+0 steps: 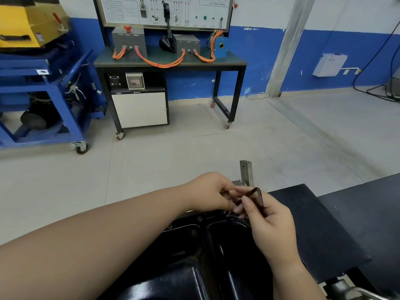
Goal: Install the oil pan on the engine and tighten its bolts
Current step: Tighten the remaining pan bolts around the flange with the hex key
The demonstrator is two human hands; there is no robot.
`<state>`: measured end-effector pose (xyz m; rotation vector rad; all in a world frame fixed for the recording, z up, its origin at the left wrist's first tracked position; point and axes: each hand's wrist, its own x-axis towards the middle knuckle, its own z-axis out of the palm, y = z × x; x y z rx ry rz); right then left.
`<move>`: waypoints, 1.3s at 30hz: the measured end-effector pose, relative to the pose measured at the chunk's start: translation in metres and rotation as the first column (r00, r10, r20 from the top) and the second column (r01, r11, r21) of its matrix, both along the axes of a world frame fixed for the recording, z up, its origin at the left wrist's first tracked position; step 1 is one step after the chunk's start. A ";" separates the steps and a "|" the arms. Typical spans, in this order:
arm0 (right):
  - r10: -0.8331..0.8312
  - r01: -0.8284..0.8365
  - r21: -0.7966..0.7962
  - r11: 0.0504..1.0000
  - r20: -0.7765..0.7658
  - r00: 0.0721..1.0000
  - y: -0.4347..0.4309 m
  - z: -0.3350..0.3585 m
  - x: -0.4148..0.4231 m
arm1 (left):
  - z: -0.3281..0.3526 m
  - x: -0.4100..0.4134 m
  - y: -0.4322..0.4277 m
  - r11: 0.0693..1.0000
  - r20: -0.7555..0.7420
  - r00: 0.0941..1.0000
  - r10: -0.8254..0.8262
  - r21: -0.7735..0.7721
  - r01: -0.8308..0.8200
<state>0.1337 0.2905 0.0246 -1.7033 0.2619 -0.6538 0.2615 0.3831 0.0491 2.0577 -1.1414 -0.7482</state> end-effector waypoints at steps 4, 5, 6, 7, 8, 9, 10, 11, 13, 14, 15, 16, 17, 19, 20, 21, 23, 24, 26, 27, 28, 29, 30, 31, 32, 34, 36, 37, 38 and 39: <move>-0.084 0.084 0.040 0.996 -0.017 0.996 0.001 0.000 0.002 | -0.001 -0.002 -0.001 1.000 -0.042 0.999 -0.005 -0.025 0.004; -0.099 0.100 0.047 0.994 -0.022 0.995 0.001 -0.001 0.003 | -0.001 -0.003 -0.001 0.999 -0.049 0.999 -0.001 -0.032 0.000; -0.108 0.109 0.037 0.993 -0.033 0.994 0.001 -0.001 0.003 | -0.002 -0.003 -0.001 0.999 -0.054 0.999 0.000 -0.039 -0.003; -0.110 0.111 0.018 0.994 -0.043 0.993 0.001 0.000 0.002 | -0.002 -0.003 -0.001 0.999 -0.054 0.999 0.000 -0.045 -0.003; -0.105 0.106 0.004 0.994 -0.044 0.993 0.001 0.001 0.002 | -0.002 -0.003 -0.001 0.999 -0.054 0.999 0.000 -0.050 -0.003; -0.093 0.093 0.003 0.996 -0.035 0.995 0.001 0.002 0.001 | -0.001 -0.002 0.000 0.999 -0.053 0.999 0.000 -0.050 -0.003; -0.074 0.074 0.010 0.997 -0.021 0.997 0.002 0.002 0.001 | -0.001 -0.002 0.000 0.999 -0.055 0.998 -0.001 -0.049 -0.002; -0.050 0.050 0.017 0.999 -0.008 0.999 0.002 0.002 0.000 | -0.001 -0.002 -0.001 0.999 -0.055 0.998 -0.004 -0.046 0.001; -0.009 0.009 0.032 0.999 0.002 1.000 0.002 0.001 -0.001 | 0.000 -0.002 -0.001 0.999 -0.053 0.999 -0.003 -0.036 0.001; 0.001 -0.002 0.039 0.999 0.005 1.000 0.002 0.000 -0.001 | 0.000 -0.002 -0.001 0.999 -0.054 0.999 0.003 -0.032 -0.005; 0.003 -0.003 0.043 0.999 0.006 1.000 0.001 0.000 -0.001 | -0.001 -0.001 -0.001 0.999 -0.058 0.998 0.011 -0.033 -0.013; 0.000 -0.001 0.049 0.999 0.003 1.000 0.001 0.001 -0.001 | -0.001 -0.001 0.000 0.999 -0.063 0.998 0.016 -0.033 -0.018; -0.005 0.005 0.056 0.998 -0.003 1.000 0.001 0.001 -0.001 | -0.002 0.000 0.000 0.999 -0.062 0.998 0.016 -0.029 -0.018; -0.028 0.029 0.049 0.998 -0.017 0.999 0.001 0.003 0.000 | -0.002 -0.001 -0.001 1.000 -0.057 0.998 0.009 -0.024 -0.010; -0.051 0.052 0.035 0.998 -0.023 0.998 0.002 0.003 0.000 | -0.003 -0.001 -0.001 0.999 -0.061 0.998 0.007 -0.033 -0.009; -0.074 0.075 0.015 0.997 -0.027 0.997 0.002 0.003 0.000 | -0.003 -0.001 -0.001 0.999 -0.067 0.998 0.005 -0.043 -0.008; -0.091 0.090 -0.020 0.996 -0.037 0.995 0.002 0.003 0.001 | -0.003 -0.001 -0.001 0.999 -0.072 0.997 -0.001 -0.054 -0.003; -0.082 0.081 -0.019 0.997 -0.041 0.996 0.002 0.004 0.001 | -0.003 -0.001 -0.002 0.999 -0.074 0.997 -0.008 -0.052 0.004; -0.046 0.047 0.024 0.999 -0.038 0.998 0.001 0.004 0.000 | -0.003 -0.001 -0.002 0.999 -0.063 0.998 -0.023 -0.044 0.020; -0.027 0.028 0.049 0.998 -0.030 0.999 0.000 0.004 0.000 | -0.003 -0.001 -0.002 0.999 -0.052 0.998 -0.025 -0.040 0.023; -0.009 0.010 0.065 0.998 -0.021 1.000 0.000 0.004 -0.001 | -0.002 0.000 -0.002 0.999 -0.045 0.999 -0.017 -0.040 0.015; 0.005 -0.004 0.074 0.997 -0.013 1.000 -0.001 0.003 -0.001 | -0.002 0.001 -0.001 0.999 -0.047 0.999 -0.004 -0.041 0.002; 0.014 -0.013 0.079 0.997 -0.007 1.000 -0.001 0.002 -0.001 | -0.001 0.002 -0.001 0.999 -0.057 0.998 0.003 -0.046 -0.006; 0.012 -0.011 0.079 0.997 -0.007 1.000 -0.001 0.002 -0.001 | 0.000 0.003 0.000 0.999 -0.068 0.998 0.002 -0.052 -0.006; -0.003 0.003 0.076 0.997 -0.009 1.000 -0.001 0.002 0.000 | 0.000 0.003 0.000 0.999 -0.077 0.997 -0.004 -0.055 0.000; -0.049 0.051 0.078 0.996 -0.021 0.999 -0.001 0.002 0.000 | -0.001 0.002 0.000 0.999 -0.076 0.997 -0.009 -0.052 0.005; -0.085 0.088 0.101 0.991 -0.035 0.996 -0.001 0.002 0.000 | -0.001 0.001 -0.001 0.999 -0.079 0.997 -0.009 -0.052 0.005; -0.095 0.099 0.097 0.990 -0.042 0.995 -0.001 0.002 0.000 | -0.001 0.000 -0.001 0.998 -0.088 0.996 -0.011 -0.058 0.006; -0.103 0.107 0.082 0.991 -0.047 0.994 -0.001 0.002 0.000 | -0.002 -0.001 -0.002 0.998 -0.095 0.995 -0.012 -0.066 0.006; -0.112 0.115 0.065 0.991 -0.050 0.992 0.000 0.001 0.000 | -0.002 -0.001 -0.003 0.997 -0.096 0.995 -0.010 -0.071 0.004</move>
